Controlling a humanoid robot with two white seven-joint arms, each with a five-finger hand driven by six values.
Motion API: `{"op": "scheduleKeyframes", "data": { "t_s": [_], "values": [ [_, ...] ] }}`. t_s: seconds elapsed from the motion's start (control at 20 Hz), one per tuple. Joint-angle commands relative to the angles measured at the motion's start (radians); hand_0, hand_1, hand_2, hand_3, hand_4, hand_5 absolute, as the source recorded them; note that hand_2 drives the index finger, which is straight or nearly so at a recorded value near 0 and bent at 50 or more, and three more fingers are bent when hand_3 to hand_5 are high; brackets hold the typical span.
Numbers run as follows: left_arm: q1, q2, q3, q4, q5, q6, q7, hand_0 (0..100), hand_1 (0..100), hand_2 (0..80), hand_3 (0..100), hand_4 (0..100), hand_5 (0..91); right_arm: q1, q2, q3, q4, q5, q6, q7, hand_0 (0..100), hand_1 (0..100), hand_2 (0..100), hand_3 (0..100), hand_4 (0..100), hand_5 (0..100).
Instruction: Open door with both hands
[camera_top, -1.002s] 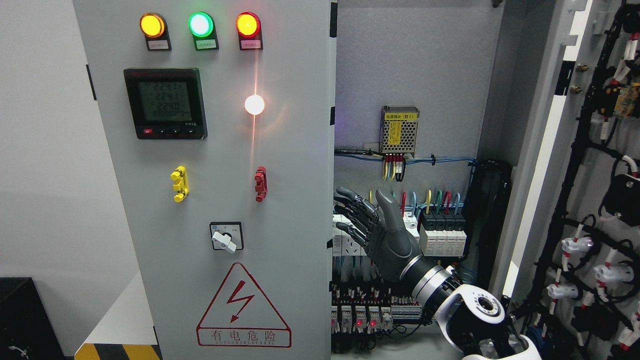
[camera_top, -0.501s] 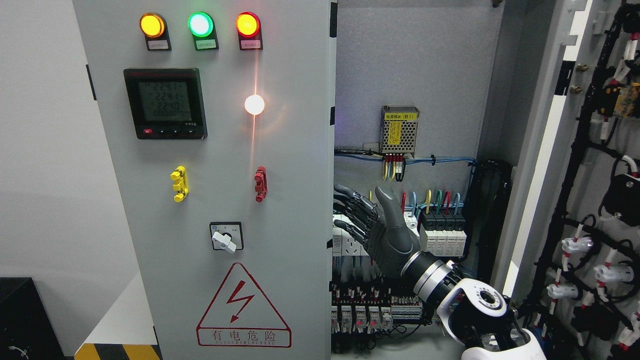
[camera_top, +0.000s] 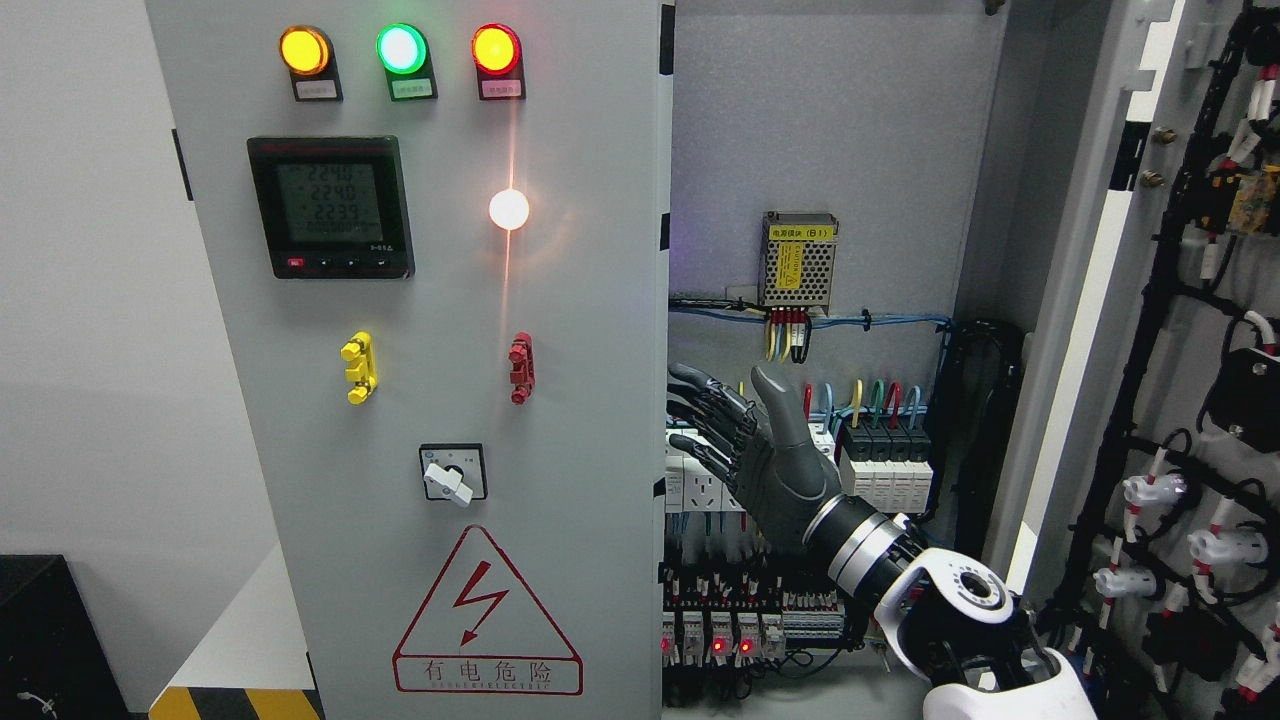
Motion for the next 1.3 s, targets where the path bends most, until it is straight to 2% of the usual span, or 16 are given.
{"op": "scheduleKeyframes", "data": {
  "t_s": [0.0, 0.4, 0.55, 0.95, 1.25],
  "values": [
    [0.0, 0.0, 0.0, 0.0, 0.0, 0.0, 0.0, 0, 0, 0.0, 0, 0, 0.0, -0.013, -0.002, 0.0, 0.017, -0.063, 0.023, 0.0, 0, 0, 0, 0, 0, 0],
    [0.0, 0.0, 0.0, 0.0, 0.0, 0.0, 0.0, 0, 0, 0.0, 0, 0, 0.0, -0.015, -0.002, 0.0, 0.01, -0.065, 0.038, 0.005, 0, 0, 0, 0, 0, 0],
    [0.0, 0.0, 0.0, 0.0, 0.0, 0.0, 0.0, 0, 0, 0.0, 0, 0, 0.0, -0.02, -0.002, 0.0, 0.011, -0.063, 0.038, 0.048, 0, 0, 0, 0, 0, 0],
    [0.0, 0.0, 0.0, 0.0, 0.0, 0.0, 0.0, 0, 0, 0.0, 0, 0, 0.0, -0.036, -0.003, 0.0, 0.025, -0.063, 0.038, 0.065, 0, 0, 0, 0, 0, 0],
    [0.0, 0.0, 0.0, 0.0, -0.001, 0.0, 0.0, 0, 0, 0.0, 0, 0, 0.0, -0.036, -0.003, 0.002, 0.03, -0.062, 0.037, 0.101, 0, 0, 0, 0, 0, 0]
  ]
}}
